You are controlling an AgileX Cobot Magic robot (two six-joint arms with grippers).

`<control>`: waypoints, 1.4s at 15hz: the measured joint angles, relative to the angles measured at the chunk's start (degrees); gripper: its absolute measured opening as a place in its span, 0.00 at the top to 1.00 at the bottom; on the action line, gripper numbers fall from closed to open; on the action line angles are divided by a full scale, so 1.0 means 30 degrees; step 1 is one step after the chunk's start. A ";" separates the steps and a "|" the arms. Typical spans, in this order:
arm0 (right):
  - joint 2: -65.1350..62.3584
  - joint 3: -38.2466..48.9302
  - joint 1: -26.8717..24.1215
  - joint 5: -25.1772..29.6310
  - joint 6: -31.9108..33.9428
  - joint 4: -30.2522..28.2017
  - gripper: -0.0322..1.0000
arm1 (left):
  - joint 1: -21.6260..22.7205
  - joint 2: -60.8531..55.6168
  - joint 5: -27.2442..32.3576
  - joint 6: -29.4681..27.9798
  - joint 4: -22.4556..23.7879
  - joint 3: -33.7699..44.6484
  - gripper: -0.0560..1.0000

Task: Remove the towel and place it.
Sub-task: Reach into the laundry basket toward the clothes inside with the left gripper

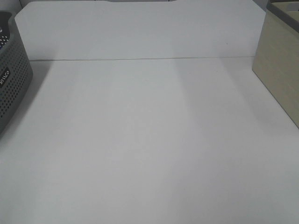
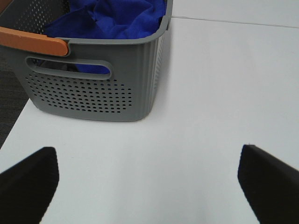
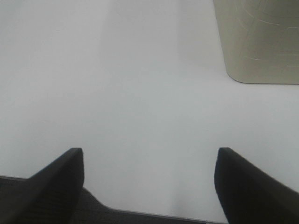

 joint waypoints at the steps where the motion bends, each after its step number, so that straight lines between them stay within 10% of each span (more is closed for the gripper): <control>1: 0.0000 0.0000 0.0000 0.0000 0.0000 0.0000 0.24 | 0.0000 0.0000 0.0000 0.0000 0.0000 0.0000 0.01; 21: 0.0000 0.0000 0.0000 0.0000 0.0000 0.0000 0.24 | 0.0000 0.0000 0.0000 0.0840 0.0191 0.0000 0.01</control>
